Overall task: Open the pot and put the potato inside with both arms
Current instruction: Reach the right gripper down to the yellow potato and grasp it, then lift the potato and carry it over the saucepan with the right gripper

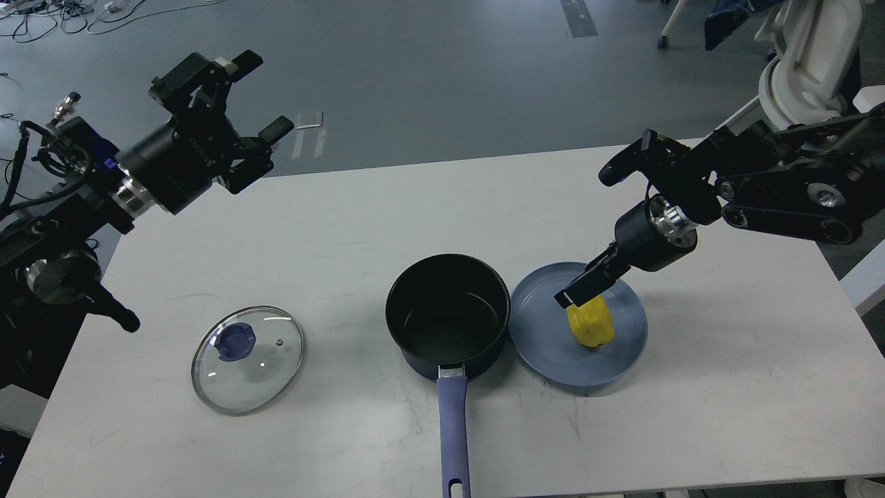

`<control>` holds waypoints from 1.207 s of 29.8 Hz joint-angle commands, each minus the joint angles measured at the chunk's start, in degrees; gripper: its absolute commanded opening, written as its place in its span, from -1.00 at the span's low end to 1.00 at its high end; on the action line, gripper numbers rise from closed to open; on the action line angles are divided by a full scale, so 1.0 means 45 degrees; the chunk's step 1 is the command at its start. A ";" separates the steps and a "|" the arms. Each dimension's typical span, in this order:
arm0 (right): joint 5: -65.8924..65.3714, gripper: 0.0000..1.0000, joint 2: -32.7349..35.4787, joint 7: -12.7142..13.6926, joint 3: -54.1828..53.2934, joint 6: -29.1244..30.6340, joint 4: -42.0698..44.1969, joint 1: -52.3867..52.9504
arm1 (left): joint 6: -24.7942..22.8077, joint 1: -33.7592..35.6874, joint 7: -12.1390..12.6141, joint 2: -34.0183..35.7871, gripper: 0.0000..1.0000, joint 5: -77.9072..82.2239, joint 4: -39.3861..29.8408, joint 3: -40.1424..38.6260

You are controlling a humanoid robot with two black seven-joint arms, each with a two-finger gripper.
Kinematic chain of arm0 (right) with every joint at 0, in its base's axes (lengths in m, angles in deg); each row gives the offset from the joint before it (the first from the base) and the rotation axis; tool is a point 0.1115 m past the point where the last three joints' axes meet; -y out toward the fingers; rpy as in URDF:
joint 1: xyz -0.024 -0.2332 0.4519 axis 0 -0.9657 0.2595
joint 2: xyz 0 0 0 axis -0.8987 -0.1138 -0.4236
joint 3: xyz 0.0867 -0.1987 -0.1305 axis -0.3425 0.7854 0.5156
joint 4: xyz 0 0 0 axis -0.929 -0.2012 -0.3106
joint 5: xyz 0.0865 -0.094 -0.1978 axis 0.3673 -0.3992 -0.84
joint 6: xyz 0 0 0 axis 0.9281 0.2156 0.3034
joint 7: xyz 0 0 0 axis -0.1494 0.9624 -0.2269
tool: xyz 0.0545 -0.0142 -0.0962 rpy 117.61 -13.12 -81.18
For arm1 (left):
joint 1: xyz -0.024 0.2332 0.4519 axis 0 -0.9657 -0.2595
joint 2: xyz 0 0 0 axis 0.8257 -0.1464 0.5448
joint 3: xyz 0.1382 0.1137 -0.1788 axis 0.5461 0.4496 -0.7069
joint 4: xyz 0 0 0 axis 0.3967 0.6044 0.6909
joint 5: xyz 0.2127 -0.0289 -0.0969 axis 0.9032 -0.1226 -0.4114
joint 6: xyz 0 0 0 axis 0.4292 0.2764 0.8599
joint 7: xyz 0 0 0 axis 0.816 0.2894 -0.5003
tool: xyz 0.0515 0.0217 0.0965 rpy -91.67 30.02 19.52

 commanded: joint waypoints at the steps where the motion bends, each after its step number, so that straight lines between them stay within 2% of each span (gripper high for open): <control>1: 0.0000 1.00 -0.0199 0.0000 0.0052 0.0004 0.0193 -0.0216 | -0.0002 0.0003 -0.0001 -0.0066 0.95 0.0007 0.0003 0.0001; 15: 0.0000 1.00 -0.0394 0.0000 0.0482 0.0004 0.0505 -0.0548 | 0.0010 -0.0016 -0.0001 -0.0262 0.95 -0.0032 0.0042 0.0001; 18: 0.0000 0.95 -0.0570 0.0000 0.0540 0.0004 0.0661 -0.0606 | 0.0010 -0.0016 -0.0001 -0.0262 0.95 -0.0051 0.0042 0.0001; 24: 0.0019 0.53 -0.0785 0.0000 0.0833 0.0004 0.0740 -0.0626 | 0.0010 -0.0016 -0.0001 -0.0281 0.95 -0.0051 0.0042 0.0001; 25: 0.0000 0.32 -0.0804 0.0000 0.0853 0.0004 0.0759 -0.0607 | 0.0010 -0.0016 -0.0001 -0.0281 0.95 -0.0051 0.0042 0.0001; 27: 0.0019 0.06 -0.0804 0.0000 0.0931 0.0004 0.0759 -0.0626 | 0.0010 -0.0016 -0.0001 -0.0281 0.95 -0.0051 0.0042 0.0001; 28: 0.0019 -0.16 -0.0804 0.0000 0.0951 0.0004 0.0740 -0.0626 | 0.0010 -0.0016 -0.0001 -0.0262 0.95 -0.0051 0.0042 0.0001; 29: 0.0019 -0.28 -0.0804 0.0000 0.0951 0.0004 0.0740 -0.0626 | 0.0010 -0.0016 -0.0001 -0.0262 0.95 -0.0051 0.0042 0.0001; 30: 0.0039 -0.51 -0.0766 0.0000 0.0951 0.0004 0.0740 -0.0607 | 0.0010 -0.0016 -0.0001 -0.0262 0.95 -0.0051 0.0061 0.0001; 31: 0.0039 -0.60 -0.0727 0.0000 0.0912 0.0004 0.0740 -0.0568 | 0.0010 -0.0016 -0.0001 -0.0262 0.95 -0.0051 0.0061 0.0001; 36: 0.0156 -0.60 -0.0376 0.0000 0.0601 0.0004 0.0643 -0.0043 | 0.0010 -0.0016 -0.0001 -0.0243 0.95 -0.0051 0.0100 0.0001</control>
